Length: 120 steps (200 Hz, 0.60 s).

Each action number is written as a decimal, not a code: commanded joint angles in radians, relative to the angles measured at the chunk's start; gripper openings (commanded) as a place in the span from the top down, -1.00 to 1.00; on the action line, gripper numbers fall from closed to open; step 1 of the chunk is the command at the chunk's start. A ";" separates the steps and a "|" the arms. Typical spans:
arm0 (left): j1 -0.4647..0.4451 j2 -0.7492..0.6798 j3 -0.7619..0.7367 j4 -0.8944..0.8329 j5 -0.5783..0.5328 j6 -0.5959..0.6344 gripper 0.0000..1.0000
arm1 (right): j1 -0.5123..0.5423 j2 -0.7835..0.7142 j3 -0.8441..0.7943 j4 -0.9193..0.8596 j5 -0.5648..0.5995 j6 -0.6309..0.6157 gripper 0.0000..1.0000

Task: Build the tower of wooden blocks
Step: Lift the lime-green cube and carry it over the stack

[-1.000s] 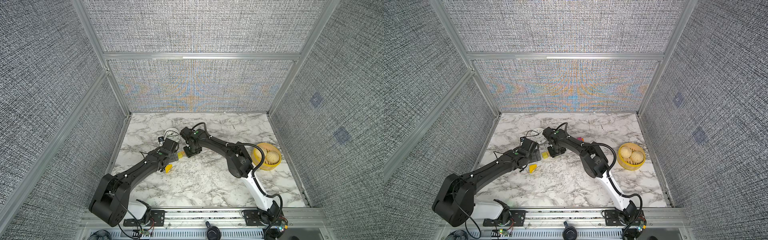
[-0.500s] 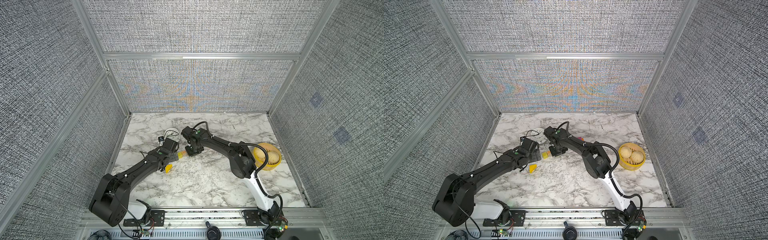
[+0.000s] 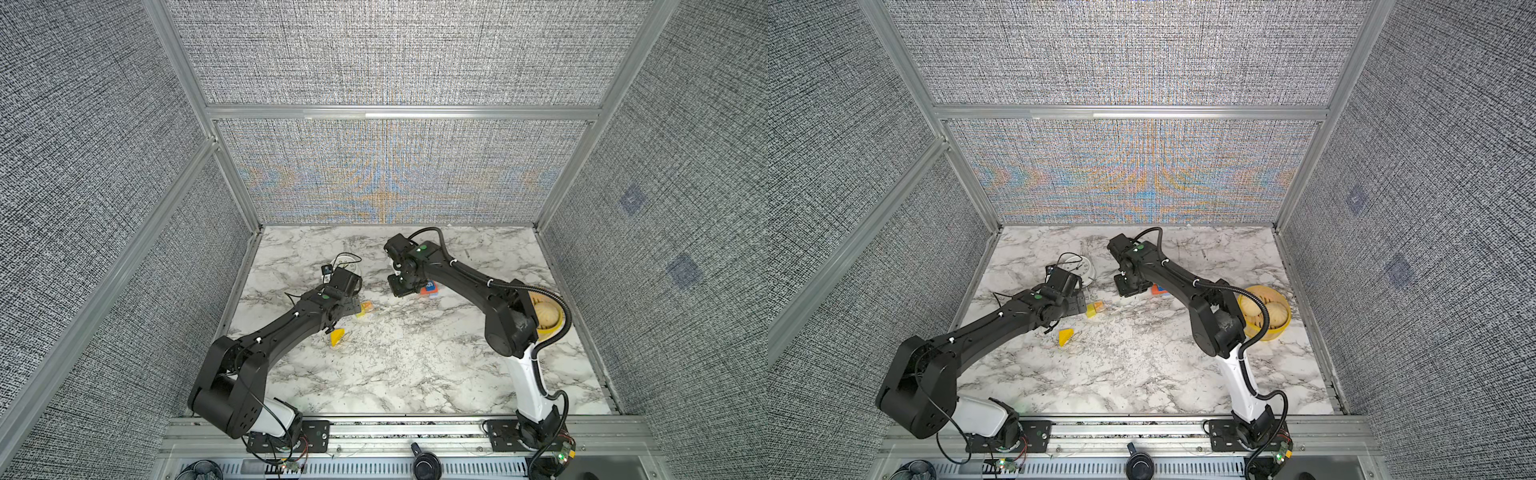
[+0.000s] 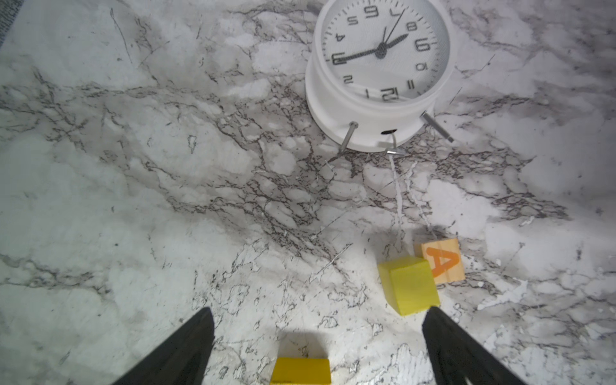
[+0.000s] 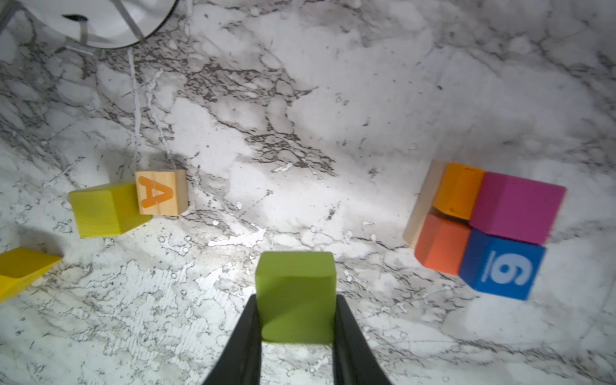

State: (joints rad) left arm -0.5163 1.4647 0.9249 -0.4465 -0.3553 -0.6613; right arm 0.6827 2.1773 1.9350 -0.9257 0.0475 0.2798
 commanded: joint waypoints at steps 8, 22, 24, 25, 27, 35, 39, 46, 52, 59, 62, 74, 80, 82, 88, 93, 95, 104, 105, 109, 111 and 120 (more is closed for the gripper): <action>0.000 0.023 0.033 -0.018 0.012 0.022 -0.98 | -0.034 -0.027 -0.026 0.004 0.012 -0.012 0.51; 0.001 0.039 0.049 -0.022 0.013 0.029 -0.98 | -0.053 -0.037 -0.038 0.007 0.011 -0.014 0.51; 0.001 0.041 0.052 -0.023 0.013 0.030 -0.98 | -0.057 -0.038 -0.040 0.007 0.011 -0.014 0.50; 0.001 0.043 0.053 -0.023 0.013 0.031 -0.98 | -0.058 -0.038 -0.041 0.008 0.011 -0.014 0.51; 0.001 0.045 0.055 -0.023 0.013 0.031 -0.98 | -0.061 -0.039 -0.043 0.008 0.011 -0.014 0.51; 0.001 0.053 0.062 -0.020 0.015 0.034 -0.97 | -0.072 -0.042 -0.047 0.012 0.010 -0.014 0.51; 0.001 0.058 0.065 -0.019 0.016 0.035 -0.98 | -0.077 -0.044 -0.051 0.011 0.009 -0.013 0.51; 0.001 0.067 0.071 -0.016 0.018 0.035 -0.98 | -0.085 -0.047 -0.054 0.013 0.009 -0.016 0.51; 0.000 0.073 0.076 -0.016 0.019 0.035 -0.98 | -0.093 -0.049 -0.056 0.014 0.010 -0.016 0.51; 0.000 0.083 0.083 -0.015 0.025 0.035 -0.97 | -0.101 -0.049 -0.057 0.016 0.012 -0.016 0.51; 0.001 0.086 0.087 -0.015 0.028 0.035 -0.98 | -0.106 -0.050 -0.057 0.017 0.012 -0.015 0.51; 0.001 0.097 0.095 -0.011 0.039 0.034 -0.98 | -0.121 -0.050 -0.056 0.017 0.012 -0.014 0.51; 0.001 0.100 0.100 -0.007 0.043 0.034 -0.98 | -0.127 -0.047 -0.053 0.017 0.012 -0.013 0.51; 0.001 0.102 0.101 -0.006 0.043 0.034 -0.98 | -0.130 -0.047 -0.052 0.017 0.012 -0.012 0.51; 0.000 0.106 0.105 -0.005 0.044 0.035 -0.98 | -0.137 -0.044 -0.048 0.015 0.010 -0.011 0.51; 0.001 0.110 0.108 -0.004 0.043 0.035 -0.98 | -0.143 -0.040 -0.043 0.013 0.009 -0.010 0.50; 0.001 0.111 0.110 -0.003 0.043 0.035 -0.98 | -0.143 -0.038 -0.041 0.012 0.009 -0.010 0.51; 0.001 0.118 0.116 -0.004 0.043 0.039 -0.97 | -0.151 -0.030 -0.030 0.007 0.009 -0.011 0.51; 0.001 0.119 0.117 -0.003 0.043 0.039 -0.98 | -0.152 -0.028 -0.029 0.007 0.009 -0.010 0.51; 0.001 0.122 0.120 -0.004 0.044 0.038 -0.98 | -0.155 -0.023 -0.023 0.003 0.011 -0.011 0.51; 0.000 0.124 0.122 -0.004 0.045 0.038 -0.98 | -0.156 -0.022 -0.021 0.001 0.011 -0.011 0.51; 0.000 0.129 0.127 -0.003 0.047 0.039 -0.98 | -0.162 -0.014 -0.011 -0.004 0.012 -0.012 0.51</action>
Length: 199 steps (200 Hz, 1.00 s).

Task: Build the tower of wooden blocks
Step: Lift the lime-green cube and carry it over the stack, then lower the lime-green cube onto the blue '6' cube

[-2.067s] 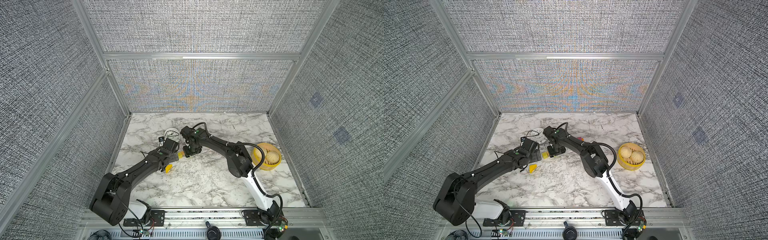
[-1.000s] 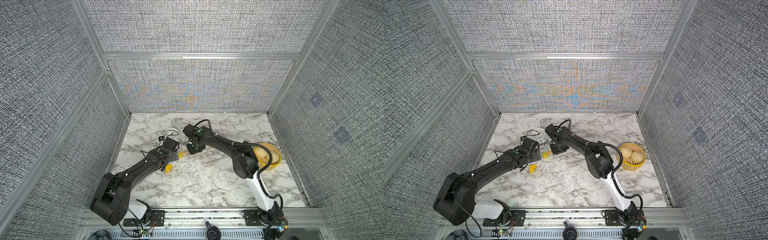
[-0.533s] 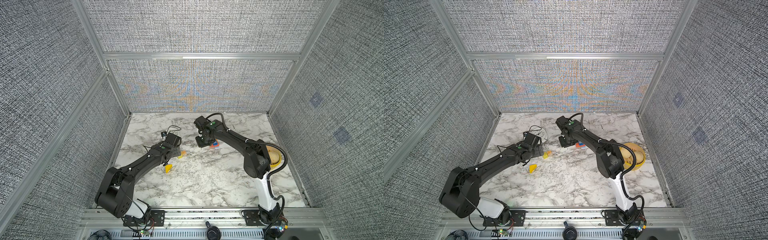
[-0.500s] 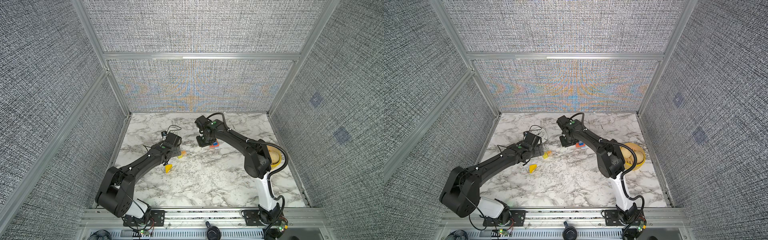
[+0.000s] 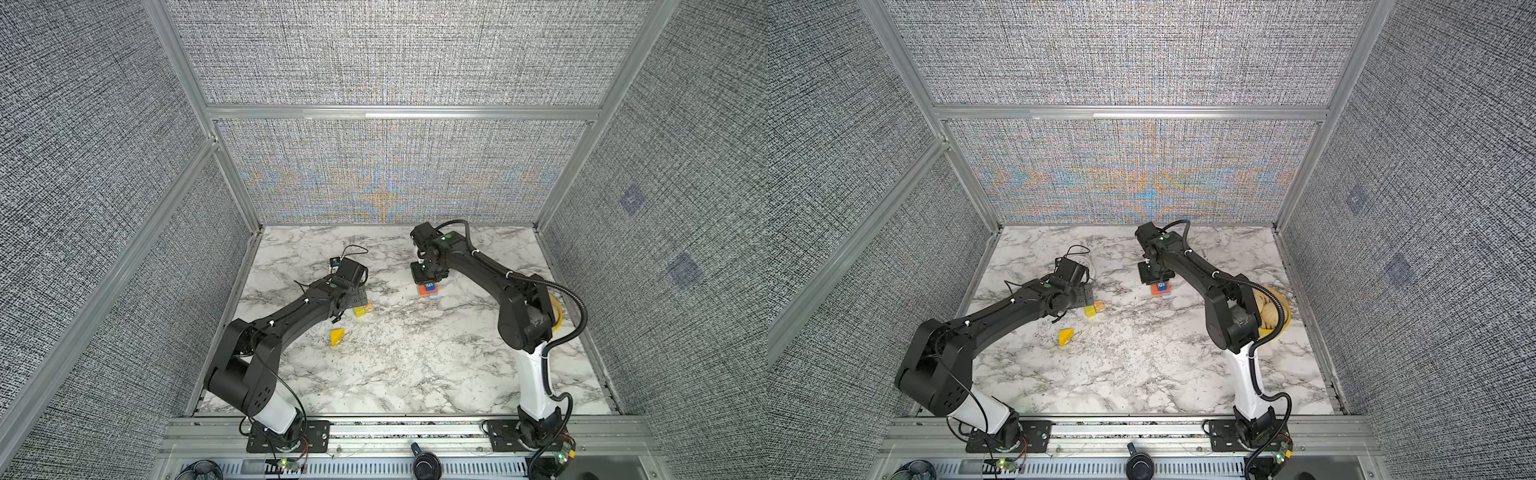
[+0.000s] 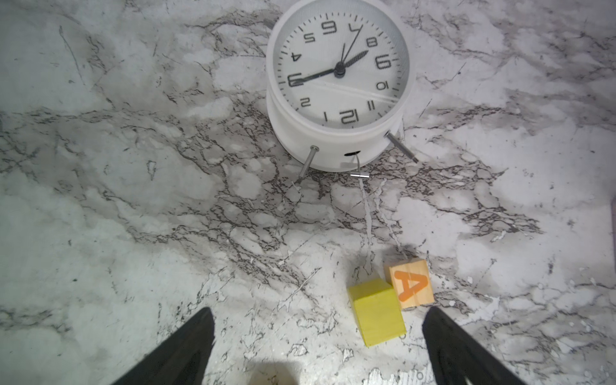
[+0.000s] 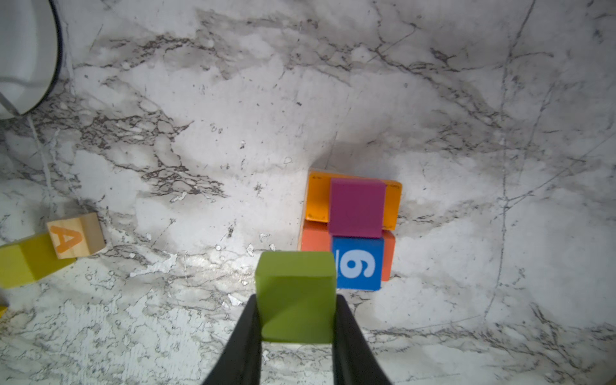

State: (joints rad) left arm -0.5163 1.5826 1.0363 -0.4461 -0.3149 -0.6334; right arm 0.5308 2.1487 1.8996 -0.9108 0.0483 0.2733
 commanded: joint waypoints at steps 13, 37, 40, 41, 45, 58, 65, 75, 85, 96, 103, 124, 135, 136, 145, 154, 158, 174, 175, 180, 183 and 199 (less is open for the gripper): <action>0.000 0.018 0.021 0.001 0.014 0.011 -0.98 | -0.019 0.026 0.037 -0.026 0.013 -0.005 0.50; 0.001 0.030 0.024 0.003 0.017 0.011 -0.98 | -0.032 0.046 0.053 -0.030 0.012 -0.001 0.50; 0.001 0.032 0.024 0.004 0.016 0.012 -0.98 | -0.033 0.047 0.054 -0.031 0.012 -0.001 0.50; 0.001 0.032 0.024 0.003 0.017 0.012 -0.98 | -0.034 0.047 0.054 -0.031 0.012 0.000 0.50; 0.001 0.035 0.026 0.003 0.017 0.012 -0.98 | -0.036 0.051 0.058 -0.030 0.011 0.000 0.50; 0.001 0.039 0.027 0.004 0.015 0.013 -0.98 | -0.041 0.063 0.071 -0.036 0.009 0.000 0.50; 0.000 0.040 0.027 0.004 0.014 0.014 -0.98 | -0.043 0.068 0.077 -0.039 0.009 0.001 0.50; 0.001 0.045 0.027 0.007 0.016 0.014 -0.98 | -0.046 0.076 0.087 -0.043 0.007 0.001 0.50; 0.001 0.049 0.028 0.010 0.018 0.012 -0.98 | -0.051 0.082 0.093 -0.045 0.007 0.001 0.50; 0.001 0.053 0.030 0.012 0.020 0.012 -0.98 | -0.054 0.087 0.098 -0.044 0.004 0.001 0.50; 0.001 0.056 0.032 0.014 0.021 0.012 -0.98 | -0.057 0.089 0.102 -0.047 0.003 0.002 0.50; 0.001 0.064 0.034 0.015 0.022 0.012 -0.98 | -0.063 0.100 0.118 -0.056 0.002 -0.001 0.50; 0.000 0.065 0.034 0.015 0.022 0.012 -0.98 | -0.065 0.105 0.123 -0.059 0.000 -0.002 0.50; 0.000 0.065 0.034 0.015 0.022 0.012 -0.98 | -0.066 0.106 0.124 -0.059 0.000 -0.002 0.50; 0.001 0.067 0.034 0.016 0.020 0.014 -0.98 | -0.067 0.108 0.127 -0.062 -0.001 -0.002 0.49; 0.001 0.066 0.035 0.017 0.021 0.014 -0.98 | -0.066 0.111 0.128 -0.062 -0.002 -0.002 0.49; 0.001 0.068 0.034 0.017 0.020 0.015 -0.98 | -0.067 0.112 0.128 -0.063 -0.002 -0.001 0.49; 0.001 0.068 0.036 0.015 0.019 0.016 -0.98 | -0.067 0.114 0.128 -0.063 -0.007 0.000 0.49; 0.001 0.069 0.036 0.016 0.019 0.016 -0.98 | -0.067 0.114 0.128 -0.063 -0.007 0.000 0.49; 0.001 0.068 0.036 0.015 0.020 0.017 -0.98 | -0.067 0.114 0.128 -0.062 -0.007 0.000 0.49; 0.001 0.068 0.037 0.016 0.020 0.017 -0.98 | -0.066 0.114 0.127 -0.063 -0.008 0.000 0.49; 0.000 0.068 0.035 0.015 0.017 0.017 -0.98 | -0.067 0.116 0.130 -0.064 -0.008 0.001 0.49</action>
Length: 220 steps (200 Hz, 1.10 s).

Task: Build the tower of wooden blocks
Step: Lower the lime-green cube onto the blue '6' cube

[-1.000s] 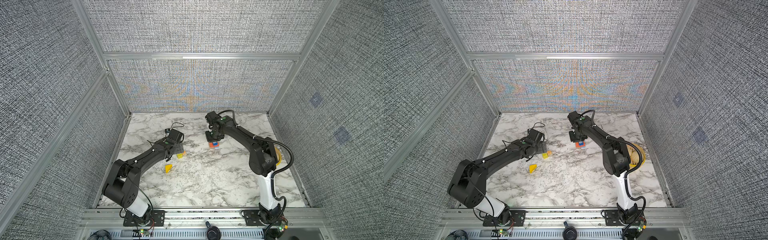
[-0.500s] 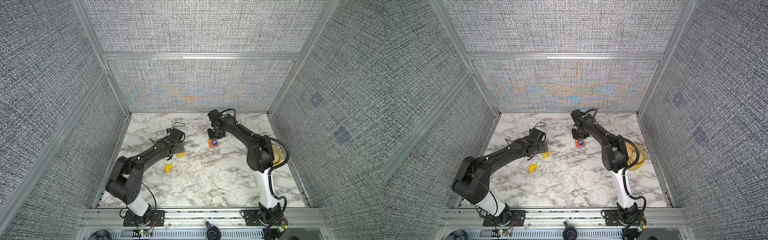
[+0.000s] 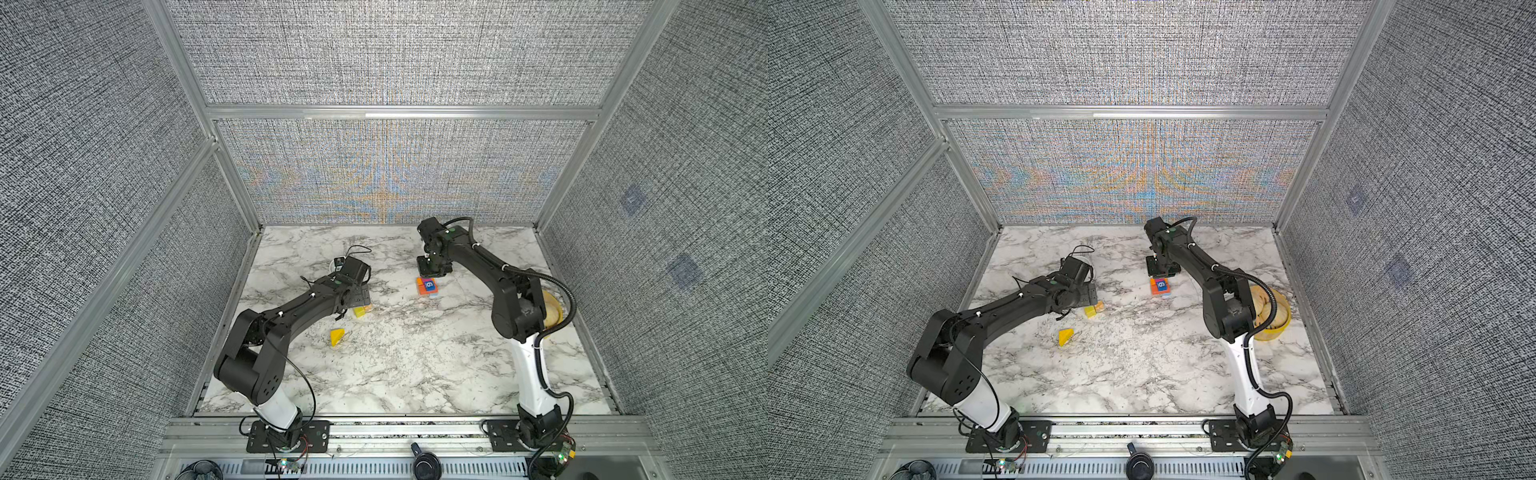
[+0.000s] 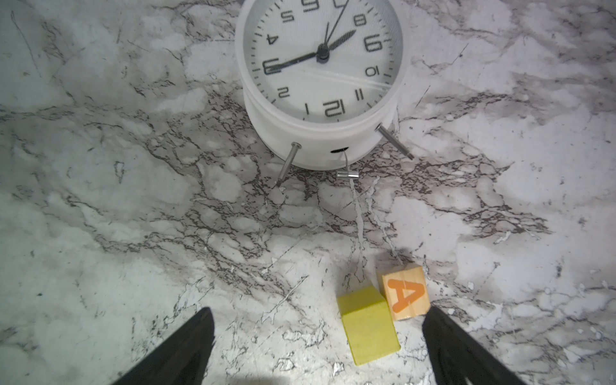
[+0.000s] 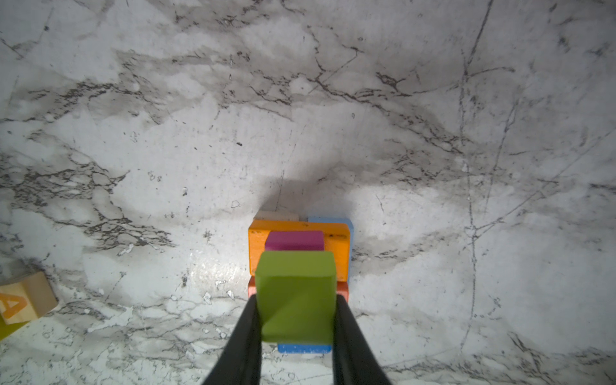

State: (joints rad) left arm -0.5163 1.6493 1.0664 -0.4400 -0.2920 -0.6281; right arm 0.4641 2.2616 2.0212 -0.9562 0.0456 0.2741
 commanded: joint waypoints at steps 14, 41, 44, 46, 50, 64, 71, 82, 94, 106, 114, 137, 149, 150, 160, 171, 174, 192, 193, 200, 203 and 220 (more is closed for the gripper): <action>0.001 0.001 0.004 0.010 -0.004 0.011 -0.98 | 0.000 0.005 0.006 -0.018 -0.006 -0.001 0.49; 0.001 0.002 0.000 0.011 -0.005 0.010 -0.98 | 0.000 0.009 0.004 -0.018 -0.010 0.002 0.49; 0.000 0.001 0.000 0.011 -0.004 0.010 -0.98 | -0.001 0.011 0.003 -0.017 -0.011 0.003 0.49; 0.001 0.001 0.000 0.011 -0.004 0.011 -0.98 | 0.000 0.011 0.003 -0.016 -0.012 0.002 0.49; 0.001 0.001 0.000 0.011 -0.004 0.010 -0.98 | 0.000 0.013 0.003 -0.017 -0.013 0.002 0.49; 0.000 0.000 -0.003 0.009 -0.004 0.010 -0.98 | 0.000 0.014 0.002 -0.018 -0.012 0.002 0.49; 0.001 -0.001 -0.003 0.009 -0.007 0.010 -0.98 | 0.000 0.014 0.003 -0.017 -0.010 0.003 0.49; 0.001 -0.003 -0.004 0.009 -0.007 0.010 -0.98 | 0.000 0.015 0.003 -0.018 -0.009 0.003 0.49; 0.000 -0.005 -0.006 0.011 -0.007 0.009 -0.98 | 0.001 0.013 0.005 -0.018 -0.012 0.002 0.49; 0.001 -0.005 -0.006 0.011 -0.007 0.008 -0.98 | 0.000 0.016 0.006 -0.017 -0.013 0.004 0.48; 0.001 -0.005 -0.006 0.011 -0.007 0.008 -0.98 | 0.000 0.017 0.005 -0.017 -0.013 0.005 0.48; 0.001 -0.006 -0.006 0.009 -0.007 0.008 -0.98 | -0.001 0.019 0.005 -0.018 -0.012 0.003 0.47; 0.001 -0.006 -0.006 0.009 -0.007 0.009 -0.98 | 0.001 0.020 0.006 -0.017 -0.015 0.004 0.45; 0.000 -0.006 -0.006 0.009 -0.007 0.009 -0.97 | 0.001 0.021 0.006 -0.017 -0.015 0.004 0.44; 0.001 -0.006 -0.006 0.009 -0.007 0.008 -0.98 | 0.001 0.020 0.005 -0.015 -0.018 0.004 0.41; 0.000 -0.006 -0.006 0.011 -0.006 0.008 -0.98 | 0.001 0.019 0.003 -0.013 -0.020 0.005 0.35; 0.001 -0.006 -0.006 0.011 -0.006 0.008 -0.98 | 0.000 0.019 0.002 -0.013 -0.020 0.006 0.33; 0.001 -0.009 -0.008 0.012 -0.004 0.008 -0.98 | 0.001 0.019 0.004 -0.013 -0.019 0.005 0.22; 0.000 -0.009 -0.007 0.012 -0.004 0.008 -0.98 | 0.000 0.020 0.004 -0.012 -0.019 0.005 0.21; 0.001 -0.011 -0.009 0.013 -0.003 0.008 -0.98 | 0.001 0.021 0.004 -0.013 -0.021 0.006 0.20; 0.000 -0.011 -0.009 0.013 -0.004 0.008 -0.97 | 0.001 0.021 0.004 -0.012 -0.021 0.005 0.19; 0.001 -0.017 -0.014 0.015 -0.001 0.008 -0.98 | 0.000 0.019 0.005 -0.013 -0.023 0.006 0.18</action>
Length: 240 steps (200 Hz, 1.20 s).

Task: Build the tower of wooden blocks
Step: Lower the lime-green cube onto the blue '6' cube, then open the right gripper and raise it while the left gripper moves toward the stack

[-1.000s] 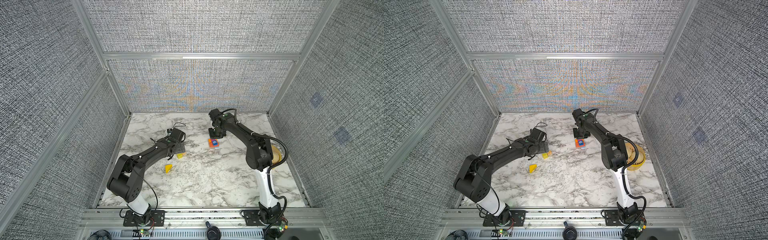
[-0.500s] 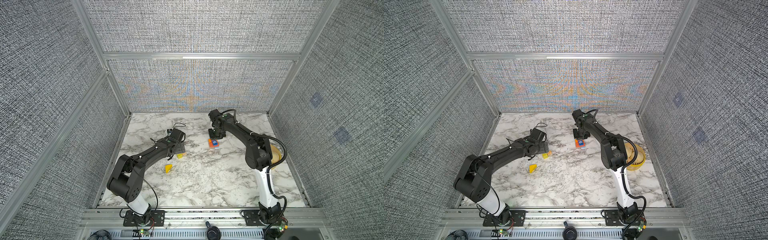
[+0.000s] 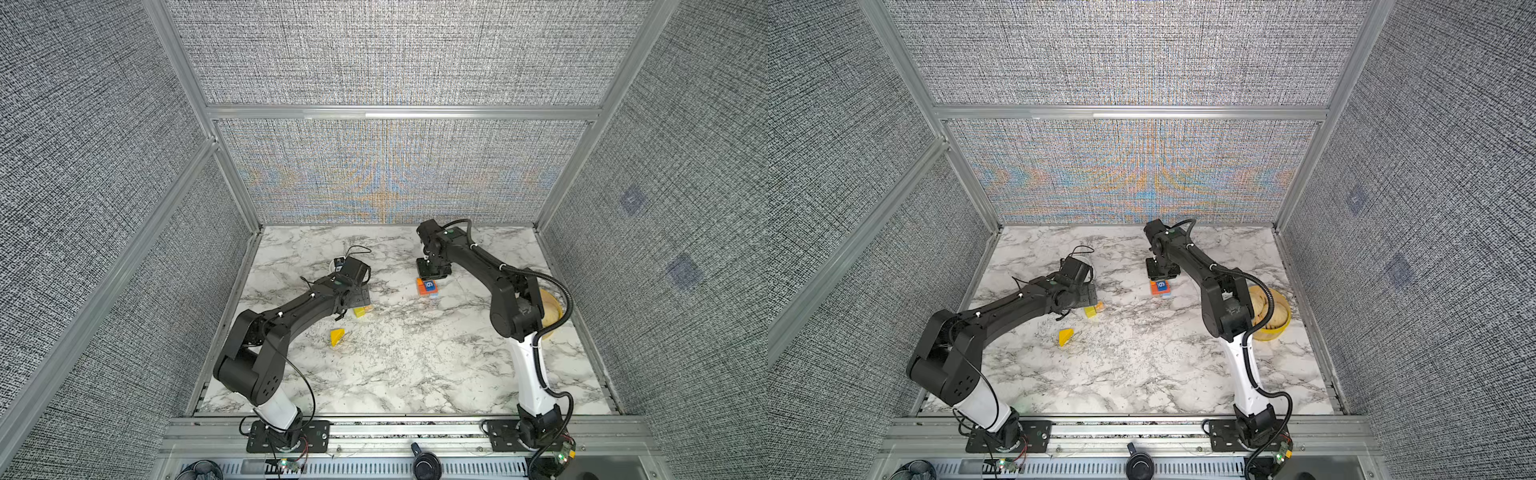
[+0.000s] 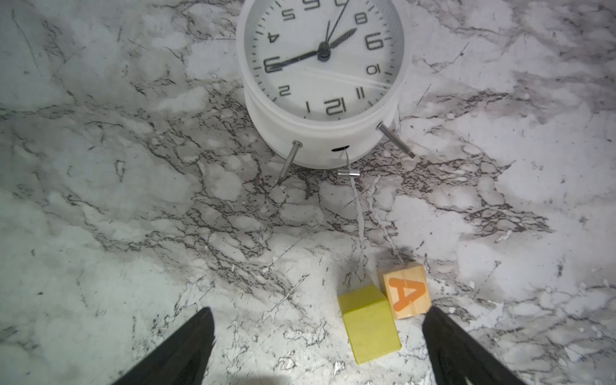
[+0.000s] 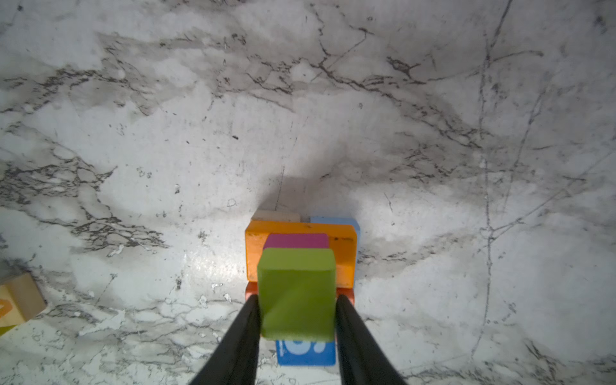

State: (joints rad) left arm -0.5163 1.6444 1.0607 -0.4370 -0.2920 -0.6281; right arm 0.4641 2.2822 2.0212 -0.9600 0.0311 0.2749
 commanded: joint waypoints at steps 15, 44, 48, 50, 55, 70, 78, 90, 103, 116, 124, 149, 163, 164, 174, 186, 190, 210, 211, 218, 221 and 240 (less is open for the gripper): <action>0.000 -0.017 -0.013 0.014 0.006 0.008 -0.98 | 0.000 -0.003 0.003 -0.008 -0.008 0.004 0.16; 0.001 -0.036 -0.016 0.007 0.042 0.011 -0.98 | 0.000 -0.014 0.001 -0.008 -0.009 0.002 0.10; 0.001 -0.039 -0.015 0.003 0.047 0.012 -0.98 | -0.001 -0.018 0.000 -0.009 -0.007 0.000 0.09; 0.000 -0.043 -0.016 0.001 0.050 0.012 -0.98 | 0.000 -0.020 -0.002 -0.009 -0.007 -0.001 0.08; 0.001 -0.049 -0.016 -0.005 0.054 0.013 -0.98 | 0.000 -0.025 -0.002 -0.008 -0.005 -0.003 0.06; 0.001 -0.070 -0.013 -0.033 0.063 0.013 -0.98 | -0.001 -0.046 -0.018 0.000 -0.003 -0.011 -0.04; -0.001 -0.082 -0.013 -0.052 0.063 0.012 -0.98 | 0.000 -0.060 -0.026 0.006 -0.003 -0.016 -0.09; 0.000 -0.101 -0.015 -0.075 0.071 0.005 -0.97 | 0.002 -0.083 -0.042 0.017 -0.005 -0.022 -0.16; -0.001 -0.120 -0.011 -0.109 0.088 0.001 -0.98 | 0.005 -0.110 -0.061 0.033 -0.015 -0.031 -0.22; -0.001 -0.138 0.002 -0.153 0.112 -0.001 -0.98 | 0.010 -0.136 -0.076 0.047 -0.025 -0.039 -0.25; -0.002 -0.149 0.011 -0.180 0.129 -0.001 -0.98 | 0.015 -0.150 -0.084 0.054 -0.031 -0.045 -0.26; -0.001 -0.166 0.061 -0.279 0.156 0.036 -0.98 | 0.038 -0.167 -0.082 0.064 -0.056 -0.050 -0.28; -0.002 -0.151 0.121 -0.362 0.172 0.060 -0.98 | 0.055 -0.168 -0.076 0.064 -0.068 -0.047 -0.27; -0.002 -0.151 0.125 -0.368 0.174 0.061 -0.98 | 0.056 -0.167 -0.075 0.064 -0.069 -0.048 -0.27; -0.001 -0.139 0.168 -0.421 0.192 0.074 -0.98 | 0.069 -0.164 -0.072 0.064 -0.072 -0.045 -0.28; -0.002 -0.131 0.204 -0.466 0.220 0.086 -0.98 | 0.085 -0.163 -0.070 0.066 -0.073 -0.042 -0.27; -0.002 -0.128 0.212 -0.476 0.231 0.089 -0.98 | 0.090 -0.163 -0.069 0.067 -0.069 -0.042 -0.28; -0.002 -0.111 0.256 -0.520 0.263 0.108 -0.98 | 0.122 -0.172 -0.077 0.084 -0.051 -0.035 -0.40; -0.001 -0.110 0.258 -0.522 0.263 0.109 -0.97 | 0.124 -0.173 -0.077 0.086 -0.051 -0.034 -0.41; 0.000 -0.103 0.273 -0.535 0.258 0.111 -0.98 | 0.135 -0.177 -0.081 0.094 -0.053 -0.032 -0.46; 0.000 -0.100 0.281 -0.543 0.255 0.111 -0.98 | 0.139 -0.179 -0.082 0.098 -0.054 -0.031 -0.47; 0.002 -0.101 0.306 -0.557 0.242 0.107 -0.98 | 0.165 -0.173 -0.083 0.112 -0.061 -0.021 -0.53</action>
State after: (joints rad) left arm -0.5179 1.5444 1.3407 -0.9257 -0.0528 -0.5400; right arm 0.6079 2.1117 1.9408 -0.8783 -0.0261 0.2371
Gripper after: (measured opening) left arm 0.988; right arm 0.759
